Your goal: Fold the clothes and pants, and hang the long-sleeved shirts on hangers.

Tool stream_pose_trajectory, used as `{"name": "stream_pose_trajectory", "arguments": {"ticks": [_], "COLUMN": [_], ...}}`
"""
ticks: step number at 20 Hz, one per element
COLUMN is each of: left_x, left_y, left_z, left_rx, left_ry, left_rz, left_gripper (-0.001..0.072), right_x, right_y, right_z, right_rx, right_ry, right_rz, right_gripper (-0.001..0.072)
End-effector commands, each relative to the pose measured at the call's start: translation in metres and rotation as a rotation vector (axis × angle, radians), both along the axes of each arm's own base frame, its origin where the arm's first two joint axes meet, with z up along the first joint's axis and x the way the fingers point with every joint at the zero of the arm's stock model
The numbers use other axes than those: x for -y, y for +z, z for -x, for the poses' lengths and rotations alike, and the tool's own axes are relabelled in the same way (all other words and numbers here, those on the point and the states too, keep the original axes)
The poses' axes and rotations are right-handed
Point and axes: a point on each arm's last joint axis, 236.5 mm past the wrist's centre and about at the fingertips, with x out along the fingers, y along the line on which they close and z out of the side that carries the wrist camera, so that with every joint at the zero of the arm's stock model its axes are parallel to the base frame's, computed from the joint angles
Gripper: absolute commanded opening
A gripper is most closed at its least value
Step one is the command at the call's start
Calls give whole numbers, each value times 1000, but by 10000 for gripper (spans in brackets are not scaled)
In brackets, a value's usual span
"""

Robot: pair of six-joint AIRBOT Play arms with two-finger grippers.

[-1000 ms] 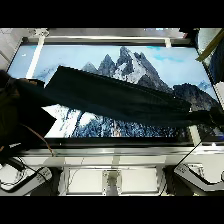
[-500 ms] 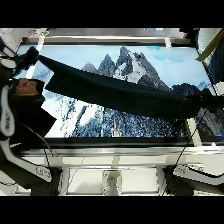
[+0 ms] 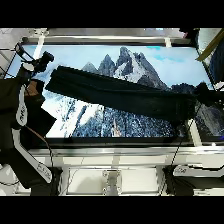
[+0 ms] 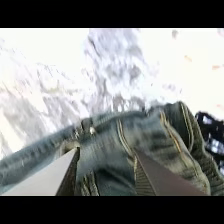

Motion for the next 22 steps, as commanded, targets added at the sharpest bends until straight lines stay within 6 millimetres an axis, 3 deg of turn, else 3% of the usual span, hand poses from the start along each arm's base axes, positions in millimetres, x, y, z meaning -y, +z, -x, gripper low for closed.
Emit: {"name": "stream_pose_trajectory", "arguments": {"ticks": [1,3,4,6,8,11,14,18,22], "left_x": [3,24,44,105,173,266,333,387,413], "left_y": [32,70,87,109,113,95,64,41,32], "left_z": [3,14,24,53,83,111,139,169,184], "left_rx": [43,68,73,58,35,10,-23,-16,-2], "left_ry": [-8,-104,-192,-424,-631,-833,-986,-1114,-1169], "left_rz": [-9,-93,-166,-283,-322,-396,-647,-965,-1056], "left_gripper": [708,702,702,701,701,701,700,700,700], "right_x": [19,32,39,44,38,35,20,-4,-1], "right_y": [19,26,27,22,10,-2,-15,-61,-91], "right_z": [-6,8,22,54,79,93,84,83,66], "right_rx": [25,-46,-112,-240,-318,-323,-172,-168,-186], "right_ry": [-6,49,85,162,250,259,301,400,392], "right_rz": [59,128,160,188,160,37,-214,-396,-346], "right_gripper": [393,393,393,393,394,430,491,681,680]}}
